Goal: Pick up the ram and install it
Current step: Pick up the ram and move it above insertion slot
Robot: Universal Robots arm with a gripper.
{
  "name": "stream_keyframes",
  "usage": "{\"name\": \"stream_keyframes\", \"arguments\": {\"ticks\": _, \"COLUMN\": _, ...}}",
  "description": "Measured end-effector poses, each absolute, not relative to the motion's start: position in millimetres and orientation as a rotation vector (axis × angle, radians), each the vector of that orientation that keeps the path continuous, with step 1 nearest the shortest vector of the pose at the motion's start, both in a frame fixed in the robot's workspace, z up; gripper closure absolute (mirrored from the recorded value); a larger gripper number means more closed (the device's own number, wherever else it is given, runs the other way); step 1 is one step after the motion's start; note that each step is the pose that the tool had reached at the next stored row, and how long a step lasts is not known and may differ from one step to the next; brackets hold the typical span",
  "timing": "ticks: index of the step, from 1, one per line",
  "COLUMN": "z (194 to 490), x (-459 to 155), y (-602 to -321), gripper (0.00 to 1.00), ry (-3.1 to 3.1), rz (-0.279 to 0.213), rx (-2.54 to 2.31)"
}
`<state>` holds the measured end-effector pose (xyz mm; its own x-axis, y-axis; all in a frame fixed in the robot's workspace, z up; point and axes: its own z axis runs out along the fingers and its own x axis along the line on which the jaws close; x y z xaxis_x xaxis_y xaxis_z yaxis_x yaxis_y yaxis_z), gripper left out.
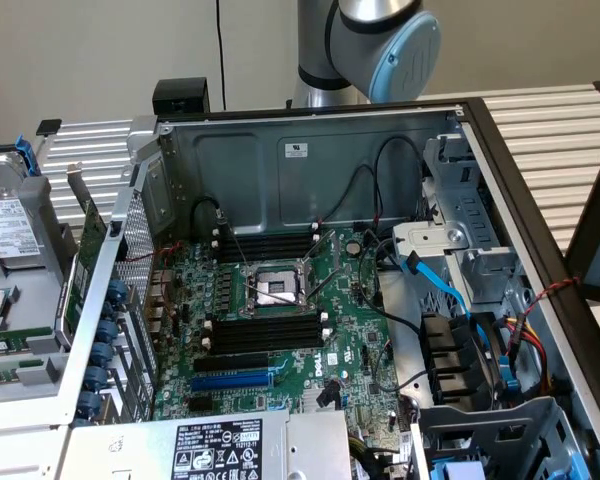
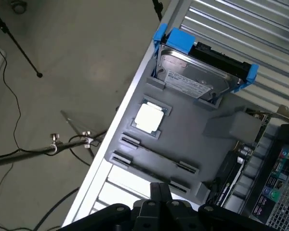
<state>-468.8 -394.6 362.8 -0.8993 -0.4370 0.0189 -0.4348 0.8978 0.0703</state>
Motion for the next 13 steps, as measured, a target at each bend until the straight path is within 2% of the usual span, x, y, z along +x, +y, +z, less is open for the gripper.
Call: {"name": "stream_keyframes", "arguments": {"ticks": 13, "z": 361.4, "x": -468.8, "y": -394.6, "gripper": 0.89, "ry": -2.917, "rz": -0.093, "rx": 1.046}}
